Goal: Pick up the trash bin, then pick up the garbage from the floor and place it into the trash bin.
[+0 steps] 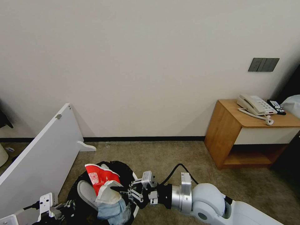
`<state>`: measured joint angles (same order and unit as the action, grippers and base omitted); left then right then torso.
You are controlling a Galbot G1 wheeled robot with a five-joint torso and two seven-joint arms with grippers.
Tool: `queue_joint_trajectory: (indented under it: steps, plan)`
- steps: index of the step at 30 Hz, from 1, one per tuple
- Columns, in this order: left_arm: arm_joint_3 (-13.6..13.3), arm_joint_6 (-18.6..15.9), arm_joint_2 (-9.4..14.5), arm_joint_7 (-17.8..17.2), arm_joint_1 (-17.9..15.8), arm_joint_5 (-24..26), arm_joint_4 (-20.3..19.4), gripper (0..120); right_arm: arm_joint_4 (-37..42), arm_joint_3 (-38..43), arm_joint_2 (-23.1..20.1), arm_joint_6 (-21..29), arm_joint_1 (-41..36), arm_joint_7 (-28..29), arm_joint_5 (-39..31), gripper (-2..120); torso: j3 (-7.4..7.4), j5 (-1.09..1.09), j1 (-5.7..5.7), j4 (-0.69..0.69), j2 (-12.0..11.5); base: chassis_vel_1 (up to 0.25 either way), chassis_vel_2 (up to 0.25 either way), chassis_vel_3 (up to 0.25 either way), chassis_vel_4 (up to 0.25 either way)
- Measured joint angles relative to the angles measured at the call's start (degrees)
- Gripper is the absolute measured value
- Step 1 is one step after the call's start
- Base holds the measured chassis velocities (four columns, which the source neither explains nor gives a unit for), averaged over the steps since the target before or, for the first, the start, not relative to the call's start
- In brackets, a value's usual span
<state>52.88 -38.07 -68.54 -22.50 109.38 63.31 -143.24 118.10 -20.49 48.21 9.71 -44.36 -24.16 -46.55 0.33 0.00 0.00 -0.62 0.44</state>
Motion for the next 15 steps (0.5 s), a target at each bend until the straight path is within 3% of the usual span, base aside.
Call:
queue_joint_trajectory:
  steps: [15]
  plan:
    - [-0.34, -0.10, -0.03, -0.13, 0.17, 0.20, 0.00, 2, -3.85, -1.70, 1.59, 0.19, 0.62, 0.36, 0.96, 0, 0.00, 0.00, 0.00, 0.00, 0.00, 0.000, 0.000, 0.000, 0.000]
